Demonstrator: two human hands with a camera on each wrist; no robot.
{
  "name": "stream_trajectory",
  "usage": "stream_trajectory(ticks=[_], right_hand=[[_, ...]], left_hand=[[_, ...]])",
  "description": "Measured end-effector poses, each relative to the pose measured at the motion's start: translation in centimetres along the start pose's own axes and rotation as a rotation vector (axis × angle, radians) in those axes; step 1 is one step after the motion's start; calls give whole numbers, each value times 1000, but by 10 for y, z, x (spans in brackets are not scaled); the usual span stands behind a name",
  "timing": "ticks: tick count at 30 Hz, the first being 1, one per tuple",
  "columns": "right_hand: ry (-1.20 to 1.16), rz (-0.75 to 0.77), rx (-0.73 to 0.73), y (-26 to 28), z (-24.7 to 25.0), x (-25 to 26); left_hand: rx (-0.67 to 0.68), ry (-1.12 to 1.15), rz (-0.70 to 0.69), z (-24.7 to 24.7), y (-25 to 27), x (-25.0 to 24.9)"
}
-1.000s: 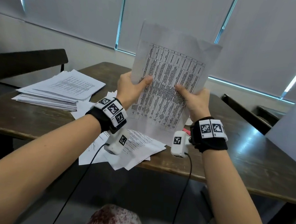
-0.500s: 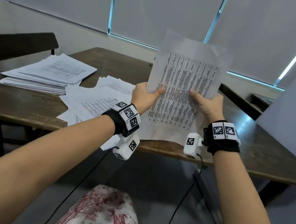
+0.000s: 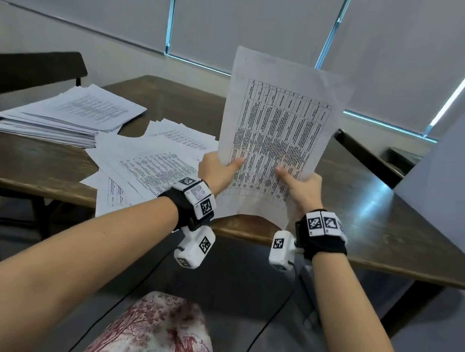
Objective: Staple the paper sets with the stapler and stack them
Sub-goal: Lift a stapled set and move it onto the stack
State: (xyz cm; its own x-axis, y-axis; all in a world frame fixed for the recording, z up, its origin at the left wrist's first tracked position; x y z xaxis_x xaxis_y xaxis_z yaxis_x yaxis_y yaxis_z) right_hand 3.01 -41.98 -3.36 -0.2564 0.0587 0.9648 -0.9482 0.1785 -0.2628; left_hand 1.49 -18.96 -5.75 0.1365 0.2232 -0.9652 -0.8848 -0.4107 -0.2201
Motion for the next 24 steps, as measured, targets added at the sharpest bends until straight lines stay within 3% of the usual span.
stream_trajectory(ticks=[5,8,14,16,20,24], right_hand=[[6,9,12,0,-5,7],[-99,8,103,-8,-20,30],[0,-34,93,-58,-42,44],[206,9,109,-76,-54,32],[953,198,269,-98,-94,-5],[1374,186,432,-102,-113,-51]], left_hand=[[-26,-67,-78,12,6,-23],[-49,-69,-133,36,2,-45],[-105,-40,-72,114,-13,-28],[-134,-49,-54,136,-14,-19],[-148,-73,19,159,-15,4],[-62,-111,64,158,-15,25]])
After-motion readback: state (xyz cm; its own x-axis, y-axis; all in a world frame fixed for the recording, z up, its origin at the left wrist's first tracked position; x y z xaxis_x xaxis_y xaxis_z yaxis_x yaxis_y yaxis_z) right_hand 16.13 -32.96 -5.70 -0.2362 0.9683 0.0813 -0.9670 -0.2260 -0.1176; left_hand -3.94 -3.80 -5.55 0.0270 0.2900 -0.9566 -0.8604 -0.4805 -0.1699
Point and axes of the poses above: each hand's wrist, its own y-axis away from the middle knuckle, its own z-axis out of the back of the hand, x = y × z, the point moved 10 cm from there along -y, towards the middle knuckle, and after that the axes turned 3 degrees about -x, right-handed, at the moved point
